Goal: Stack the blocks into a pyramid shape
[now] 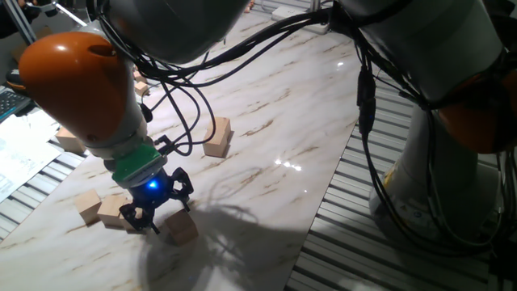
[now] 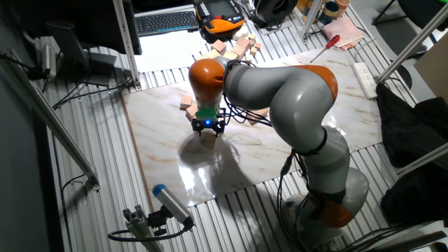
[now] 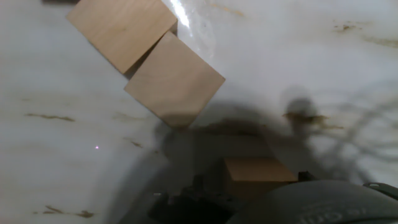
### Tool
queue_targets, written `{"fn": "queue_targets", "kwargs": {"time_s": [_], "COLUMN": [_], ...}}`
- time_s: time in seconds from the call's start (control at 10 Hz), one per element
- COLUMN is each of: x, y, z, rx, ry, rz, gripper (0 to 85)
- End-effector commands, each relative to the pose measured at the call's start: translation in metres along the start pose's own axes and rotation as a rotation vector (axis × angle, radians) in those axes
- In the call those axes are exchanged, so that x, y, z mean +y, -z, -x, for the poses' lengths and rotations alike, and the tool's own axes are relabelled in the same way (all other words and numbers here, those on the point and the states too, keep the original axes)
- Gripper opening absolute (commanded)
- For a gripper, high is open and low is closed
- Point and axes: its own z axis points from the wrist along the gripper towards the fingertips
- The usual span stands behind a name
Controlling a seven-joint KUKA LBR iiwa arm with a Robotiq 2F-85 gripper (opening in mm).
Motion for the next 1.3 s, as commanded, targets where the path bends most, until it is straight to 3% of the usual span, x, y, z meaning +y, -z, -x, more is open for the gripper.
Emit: {"fn": "queue_targets", "kwargs": {"time_s": [0.0, 0.5, 0.7, 1.0, 1.2], "x": [0.000, 0.000, 0.000, 0.001, 0.001], "y": [0.000, 0.000, 0.000, -0.009, -0.009], "z": [0.000, 0.000, 0.000, -0.020, -0.018], "rx": [-0.007, -0.028, -0.025, -0.033, -0.032], "ry": [-0.004, 0.000, -0.013, -0.036, -0.032], "rz": [0.000, -0.033, -0.026, -0.028, -0.025], "gripper": [68.0, 68.0, 68.0, 68.0, 68.0]}}
